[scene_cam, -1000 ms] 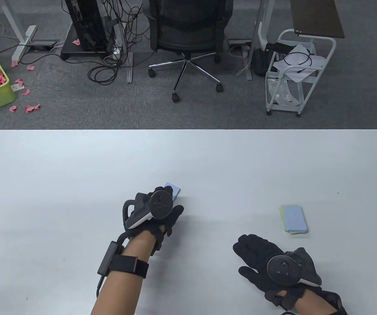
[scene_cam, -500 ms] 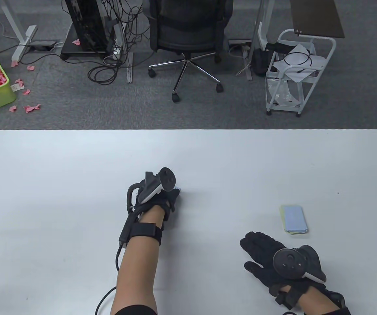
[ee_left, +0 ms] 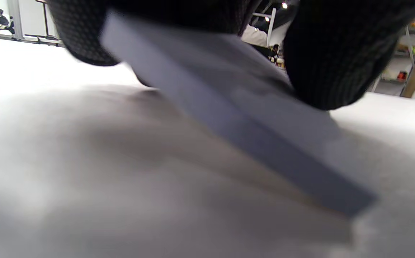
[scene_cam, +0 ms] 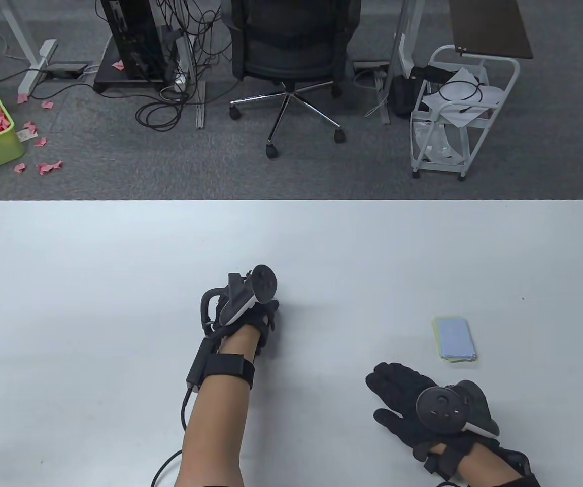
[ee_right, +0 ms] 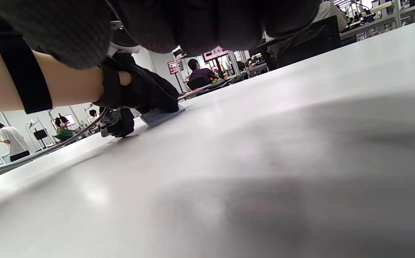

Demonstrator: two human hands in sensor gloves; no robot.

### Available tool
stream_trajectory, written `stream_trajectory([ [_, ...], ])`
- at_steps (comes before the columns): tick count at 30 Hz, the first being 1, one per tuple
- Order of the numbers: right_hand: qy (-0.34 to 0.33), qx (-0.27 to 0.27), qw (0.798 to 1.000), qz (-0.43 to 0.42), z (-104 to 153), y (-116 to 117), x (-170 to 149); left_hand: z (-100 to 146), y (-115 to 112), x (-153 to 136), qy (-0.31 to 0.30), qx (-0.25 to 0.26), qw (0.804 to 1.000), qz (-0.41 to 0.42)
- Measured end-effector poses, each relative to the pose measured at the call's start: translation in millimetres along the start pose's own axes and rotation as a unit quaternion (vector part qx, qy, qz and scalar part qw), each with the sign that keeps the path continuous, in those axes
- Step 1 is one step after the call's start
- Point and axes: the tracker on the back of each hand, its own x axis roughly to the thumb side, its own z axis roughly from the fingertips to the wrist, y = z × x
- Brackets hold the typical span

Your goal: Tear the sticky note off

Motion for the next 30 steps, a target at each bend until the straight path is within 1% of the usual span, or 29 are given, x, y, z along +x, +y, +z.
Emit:
stream_trajectory([
  [4,-0.004,0.001,1.000,0.000,0,1,0,14,1,0,-0.002,0.018,0.999,0.037],
  [8,-0.007,-0.001,1.000,-0.004,0,1,0,35,4,5,-0.022,0.017,0.997,0.069],
  [12,-0.006,0.000,1.000,-0.008,-1,2,-1,65,10,16,-0.062,0.023,0.993,0.101],
  [15,-0.004,0.001,1.000,-0.011,0,1,-1,92,14,25,-0.087,0.028,0.987,0.133],
  [18,-0.001,-0.002,1.000,-0.020,0,1,-1,120,16,32,-0.106,0.035,0.977,0.181],
  [22,0.005,0.001,1.000,-0.025,-1,3,-3,155,14,38,-0.131,0.053,0.959,0.245],
  [25,0.008,0.006,1.000,-0.027,-2,5,-4,167,9,38,-0.151,0.059,0.946,0.282],
  [27,0.014,0.010,0.999,-0.036,-3,7,-6,175,0,35,-0.171,0.068,0.922,0.340],
  [28,0.018,0.011,0.999,-0.043,-3,8,-7,177,-1,35,-0.173,0.065,0.915,0.358],
  [29,0.022,0.015,0.998,-0.053,-4,10,-8,181,-1,35,-0.182,0.052,0.912,0.365],
  [30,0.025,0.018,0.998,-0.061,-5,11,-9,184,1,35,-0.192,0.056,0.911,0.361],
])
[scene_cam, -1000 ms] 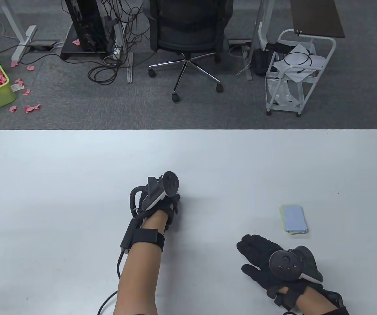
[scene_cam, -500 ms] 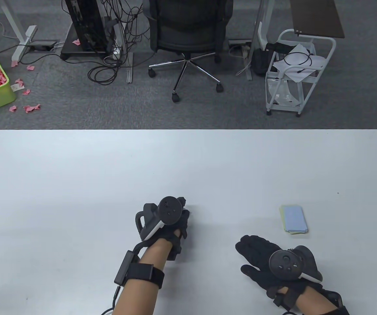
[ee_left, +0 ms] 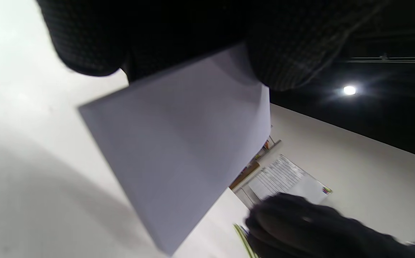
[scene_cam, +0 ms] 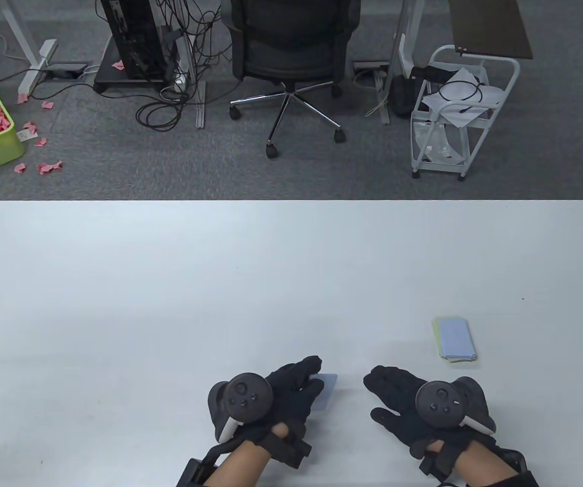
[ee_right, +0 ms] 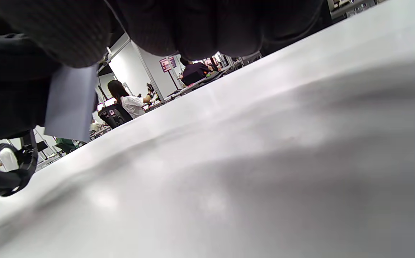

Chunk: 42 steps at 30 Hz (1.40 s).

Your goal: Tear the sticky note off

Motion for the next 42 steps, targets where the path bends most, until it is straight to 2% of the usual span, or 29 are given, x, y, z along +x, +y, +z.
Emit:
stream_trajectory([
  [2,0.005,0.003,1.000,-0.023,-1,2,-1,2,3,4,-0.024,0.010,1.000,-0.009],
  [6,0.018,0.010,0.994,-0.106,-2,5,1,-1,-1,8,-0.027,0.014,0.998,0.055],
  [11,0.050,0.036,0.965,-0.256,-6,15,6,-1,-10,11,-0.030,0.011,0.991,0.132],
  [14,0.059,0.042,0.951,-0.300,-6,18,10,-1,-12,13,-0.029,0.019,0.986,0.162],
  [19,0.069,0.017,0.944,-0.321,-5,16,12,1,-15,13,-0.013,0.026,0.979,0.200],
  [22,0.074,0.022,0.942,-0.326,-4,15,11,1,-18,10,-0.006,0.010,0.974,0.228],
  [25,0.066,0.038,0.920,-0.386,-3,17,6,-1,-20,8,-0.011,-0.024,0.959,0.282],
  [29,0.034,0.096,0.882,-0.461,-5,20,4,-4,-20,9,-0.033,-0.080,0.938,0.336],
  [33,0.019,0.142,0.852,-0.503,-7,26,9,-5,-20,9,-0.049,-0.102,0.938,0.326],
  [37,0.007,0.184,0.828,-0.530,-8,32,14,-6,-25,10,-0.062,-0.147,0.927,0.338],
  [39,0.003,0.205,0.822,-0.531,-8,35,15,-6,-30,12,-0.068,-0.179,0.914,0.358],
  [42,0.006,0.211,0.825,-0.525,-8,37,17,-7,-35,14,-0.072,-0.205,0.901,0.375],
])
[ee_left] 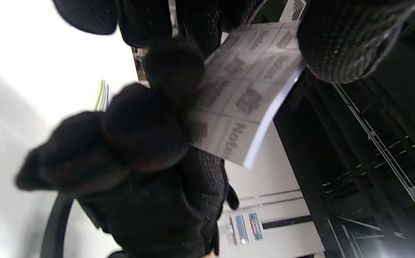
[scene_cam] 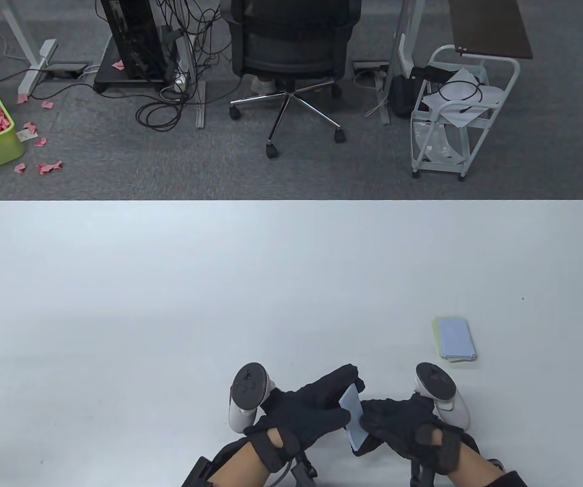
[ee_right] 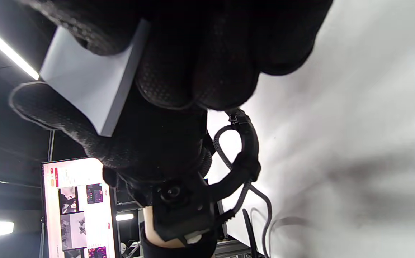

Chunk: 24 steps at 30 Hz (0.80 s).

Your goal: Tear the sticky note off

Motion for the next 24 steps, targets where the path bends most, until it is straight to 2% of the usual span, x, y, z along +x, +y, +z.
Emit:
stream_trajectory([
  [4,0.008,0.002,1.000,0.002,-1,1,-2,0,0,-2,-0.002,0.002,1.000,0.013],
  [7,0.012,-0.018,1.000,0.007,0,0,-1,3,4,-6,0.001,0.045,0.999,0.027],
  [11,0.019,-0.059,0.996,0.059,4,-3,1,10,10,-8,0.001,0.110,0.994,0.030],
  [14,-0.010,-0.115,0.986,0.122,10,-8,9,17,15,-12,0.014,0.168,0.985,0.043],
  [16,-0.056,-0.172,0.964,0.192,17,-10,18,19,16,-15,0.031,0.177,0.983,0.041],
  [17,-0.065,-0.183,0.958,0.209,18,-10,20,19,16,-16,0.034,0.173,0.983,0.040],
  [18,-0.093,-0.207,0.941,0.253,22,-9,25,18,15,-18,0.042,0.167,0.984,0.040],
  [22,-0.163,-0.225,0.915,0.293,29,-2,38,17,8,-21,0.060,0.155,0.985,0.041],
  [24,-0.194,-0.230,0.896,0.327,31,4,44,17,5,-23,0.068,0.149,0.986,0.042],
])
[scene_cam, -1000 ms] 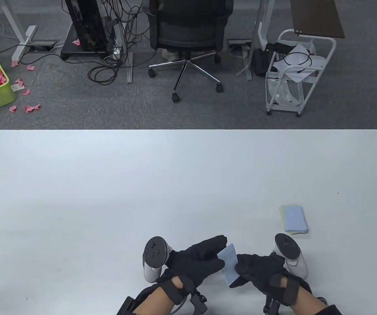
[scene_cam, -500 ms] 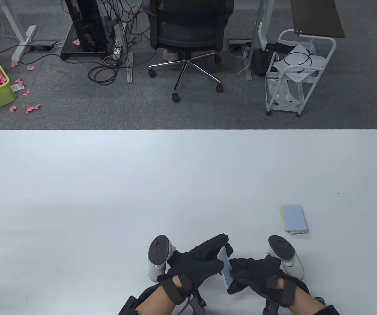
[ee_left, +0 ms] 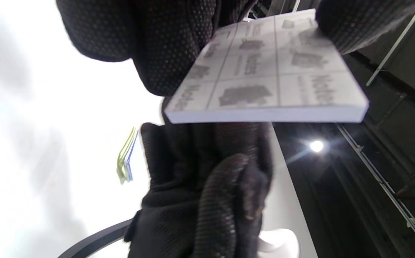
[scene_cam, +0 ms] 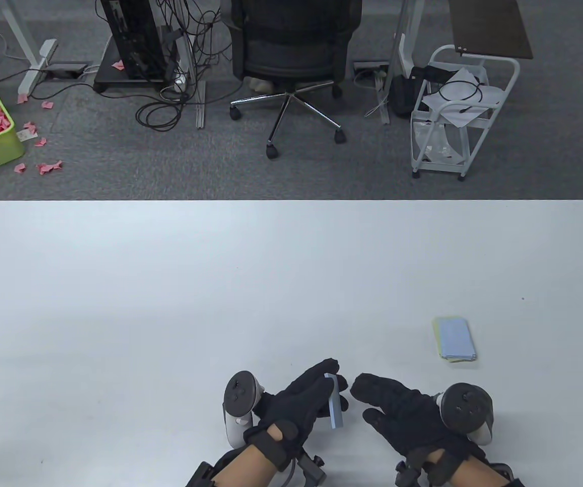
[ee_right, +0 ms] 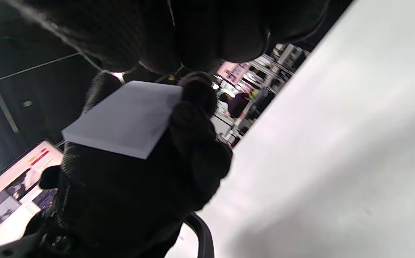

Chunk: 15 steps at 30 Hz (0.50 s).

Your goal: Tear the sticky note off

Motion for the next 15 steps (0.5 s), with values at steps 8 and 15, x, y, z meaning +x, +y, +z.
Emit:
stream_trajectory([
  [8,-0.083,0.043,0.993,0.072,4,15,22,-1,-12,-4,0.015,-0.022,0.999,0.019],
  [15,-0.083,0.039,0.992,0.082,4,20,22,1,-15,-7,0.022,-0.012,0.999,0.029],
])
